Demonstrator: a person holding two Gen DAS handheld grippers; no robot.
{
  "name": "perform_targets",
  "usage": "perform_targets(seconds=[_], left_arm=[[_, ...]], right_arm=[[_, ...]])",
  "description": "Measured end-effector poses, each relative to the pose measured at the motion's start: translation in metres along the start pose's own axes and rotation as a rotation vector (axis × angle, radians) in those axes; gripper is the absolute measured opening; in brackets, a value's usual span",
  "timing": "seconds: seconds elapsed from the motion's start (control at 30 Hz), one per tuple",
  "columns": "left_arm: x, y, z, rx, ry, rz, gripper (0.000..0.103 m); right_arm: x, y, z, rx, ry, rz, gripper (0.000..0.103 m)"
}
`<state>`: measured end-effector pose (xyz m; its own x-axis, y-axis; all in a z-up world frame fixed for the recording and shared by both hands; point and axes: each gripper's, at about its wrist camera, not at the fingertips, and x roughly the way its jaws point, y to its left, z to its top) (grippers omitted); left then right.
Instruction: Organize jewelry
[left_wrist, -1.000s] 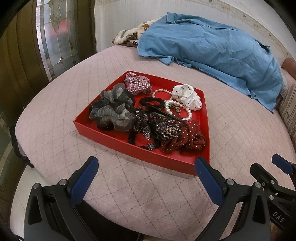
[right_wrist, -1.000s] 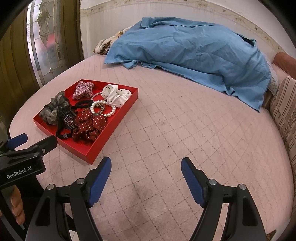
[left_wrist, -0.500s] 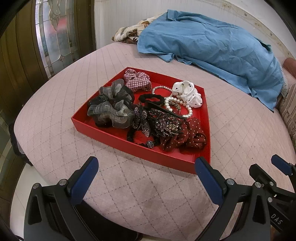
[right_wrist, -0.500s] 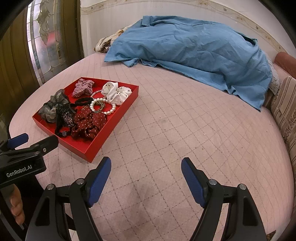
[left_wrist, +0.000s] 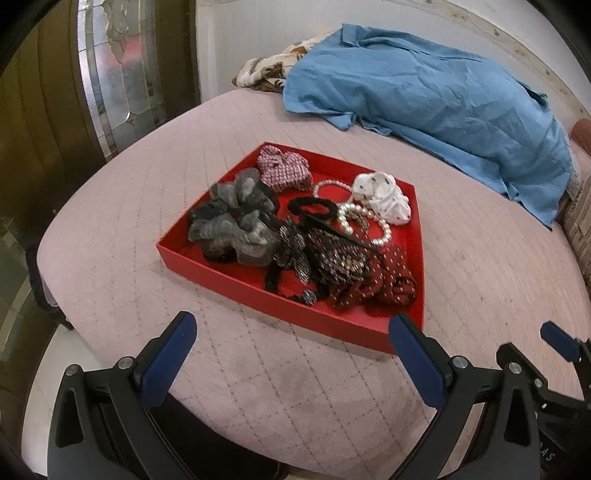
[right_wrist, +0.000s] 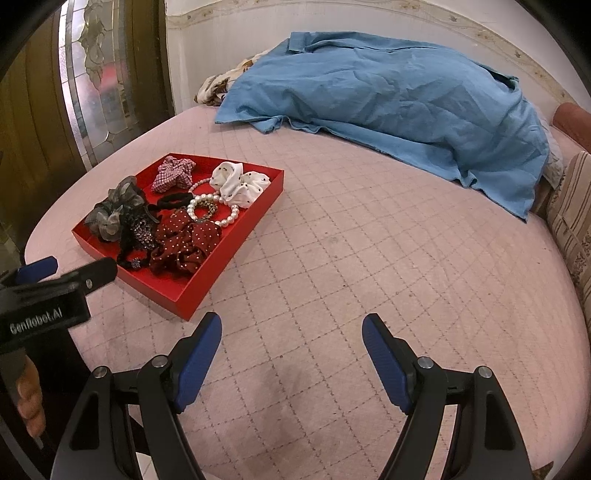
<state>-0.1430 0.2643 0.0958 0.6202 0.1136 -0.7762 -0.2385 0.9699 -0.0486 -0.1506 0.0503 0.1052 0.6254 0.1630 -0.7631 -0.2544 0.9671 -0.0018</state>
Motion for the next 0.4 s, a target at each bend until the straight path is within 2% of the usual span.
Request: perform_targets(seconds=[0.2,0.4], left_arm=[[-0.006,-0.006,0.008,0.0,-0.01,0.033,0.103],[-0.008,-0.049,0.01,0.085,0.018,0.007,0.103]], right_arm=[[-0.001,-0.011,-0.002,0.019,-0.008,0.029,0.085],[0.001,-0.035,-0.008,0.058,-0.011,0.052,0.085]])
